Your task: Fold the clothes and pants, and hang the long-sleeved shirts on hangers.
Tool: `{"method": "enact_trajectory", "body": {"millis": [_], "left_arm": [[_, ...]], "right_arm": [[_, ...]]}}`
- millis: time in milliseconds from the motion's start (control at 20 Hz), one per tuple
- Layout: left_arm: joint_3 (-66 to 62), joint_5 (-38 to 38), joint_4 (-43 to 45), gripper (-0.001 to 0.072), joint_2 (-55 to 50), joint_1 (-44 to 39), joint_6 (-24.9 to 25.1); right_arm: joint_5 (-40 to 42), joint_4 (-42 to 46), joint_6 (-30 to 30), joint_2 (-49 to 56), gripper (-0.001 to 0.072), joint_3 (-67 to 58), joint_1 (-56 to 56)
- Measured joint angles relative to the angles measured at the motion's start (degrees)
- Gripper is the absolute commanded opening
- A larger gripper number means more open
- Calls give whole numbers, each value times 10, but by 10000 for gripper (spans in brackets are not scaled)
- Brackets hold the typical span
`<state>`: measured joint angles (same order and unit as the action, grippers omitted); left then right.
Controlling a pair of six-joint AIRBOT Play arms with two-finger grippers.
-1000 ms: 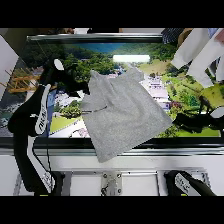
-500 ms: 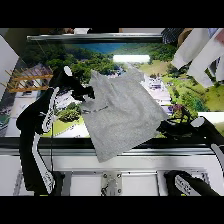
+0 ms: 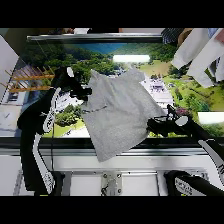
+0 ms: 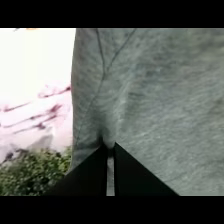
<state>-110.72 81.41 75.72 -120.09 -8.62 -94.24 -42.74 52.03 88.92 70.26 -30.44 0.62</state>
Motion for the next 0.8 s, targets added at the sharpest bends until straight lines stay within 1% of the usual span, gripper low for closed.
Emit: {"method": "enact_trajectory", "body": {"millis": [50, 150, 250, 400, 550, 600, 650, 700, 750, 800], "left_arm": [[0, 0, 2, 14, 10, 2, 3], [6, 5, 4, 14, 43, 4, 18], [40, 6, -6, 14, 94, 3, 30], [148, 4, -25, 15, 189, -18, 50], [287, 5, -48, 16, 284, -71, 63], [334, 4, -58, 16, 313, -96, 67], [375, -1, -67, 28, 337, -123, 68], [413, -7, -74, 295, 360, -151, 70], [440, -11, -76, 666, 376, -176, 71], [465, -21, -81, 704, 392, -201, 71]], "right_arm": [[-3, 9, -3, 2, 18, -11, -1], [-13, 57, -6, 4, 17, -57, 9], [-49, 107, -6, 12, 17, -137, 25], [-92, 189, -2, 54, 17, -301, 47], [-116, 223, 3, 117, 19, -453, 50], [-122, 231, 3, 140, 38, -496, 46], [-126, 235, 3, 159, 225, -531, 42], [-126, 237, 5, 175, 493, -557, 37], [-127, 237, 5, 188, 661, -579, 32], [-128, 234, 5, 195, 650, -592, 29]]}}
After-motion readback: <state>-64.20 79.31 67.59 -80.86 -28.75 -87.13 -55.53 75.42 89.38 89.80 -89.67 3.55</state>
